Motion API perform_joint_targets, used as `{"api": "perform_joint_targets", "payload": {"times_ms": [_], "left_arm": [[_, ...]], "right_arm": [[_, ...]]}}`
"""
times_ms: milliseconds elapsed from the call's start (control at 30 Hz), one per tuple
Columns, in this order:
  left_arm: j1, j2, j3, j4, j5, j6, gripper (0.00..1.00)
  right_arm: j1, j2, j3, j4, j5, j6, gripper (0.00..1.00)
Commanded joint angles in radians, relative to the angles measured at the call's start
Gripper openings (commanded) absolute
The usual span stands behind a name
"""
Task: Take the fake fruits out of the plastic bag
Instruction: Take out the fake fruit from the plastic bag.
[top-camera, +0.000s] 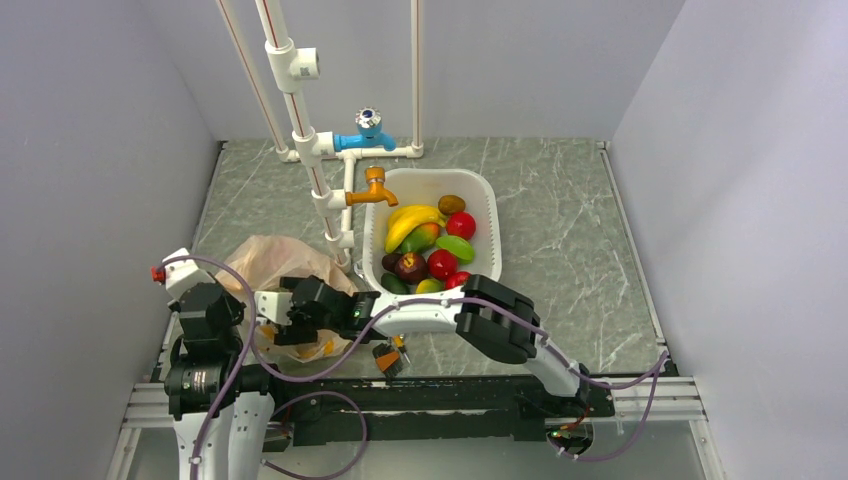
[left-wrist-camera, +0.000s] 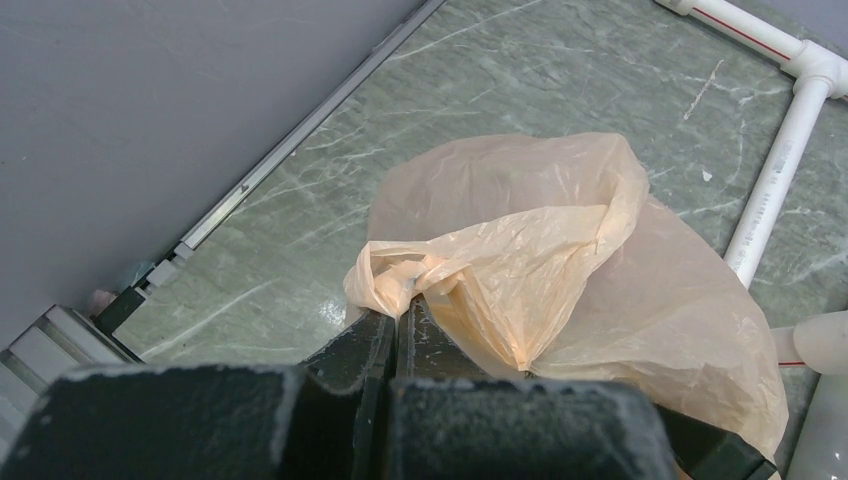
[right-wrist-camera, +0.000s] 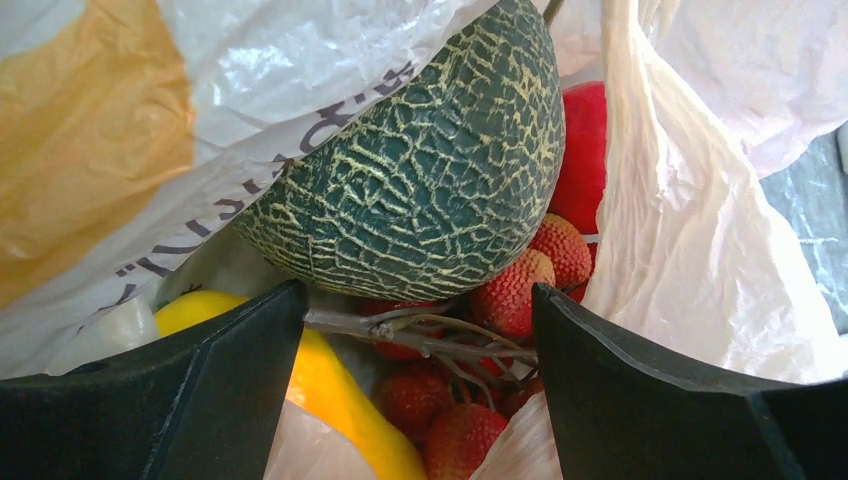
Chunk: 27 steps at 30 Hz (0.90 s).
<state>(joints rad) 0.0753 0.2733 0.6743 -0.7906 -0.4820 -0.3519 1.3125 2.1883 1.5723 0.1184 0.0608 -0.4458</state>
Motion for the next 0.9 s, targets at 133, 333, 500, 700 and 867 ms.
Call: {"api": "perform_joint_targets", "payload": {"times_ms": [133, 333, 500, 700, 867], "left_arm": [[0.004, 0.019, 0.032, 0.011, 0.013, 0.018, 0.0], [0.004, 0.023, 0.034, 0.012, 0.013, 0.018, 0.0], [0.004, 0.027, 0.033, 0.012, 0.013, 0.017, 0.0], [0.004, 0.024, 0.031, 0.012, 0.014, 0.018, 0.0], [0.004, 0.018, 0.031, 0.012, 0.014, 0.019, 0.0]], "right_arm": [[0.002, 0.039, 0.019, 0.086, 0.154, -0.038, 0.71], [0.001, -0.008, -0.018, 0.114, 0.125, 0.001, 0.39], [0.001, -0.069, -0.059, 0.147, 0.08, 0.045, 0.27], [0.001, -0.123, -0.075, 0.145, 0.069, 0.064, 0.12], [0.001, -0.157, -0.079, 0.138, 0.053, 0.092, 0.0]]}}
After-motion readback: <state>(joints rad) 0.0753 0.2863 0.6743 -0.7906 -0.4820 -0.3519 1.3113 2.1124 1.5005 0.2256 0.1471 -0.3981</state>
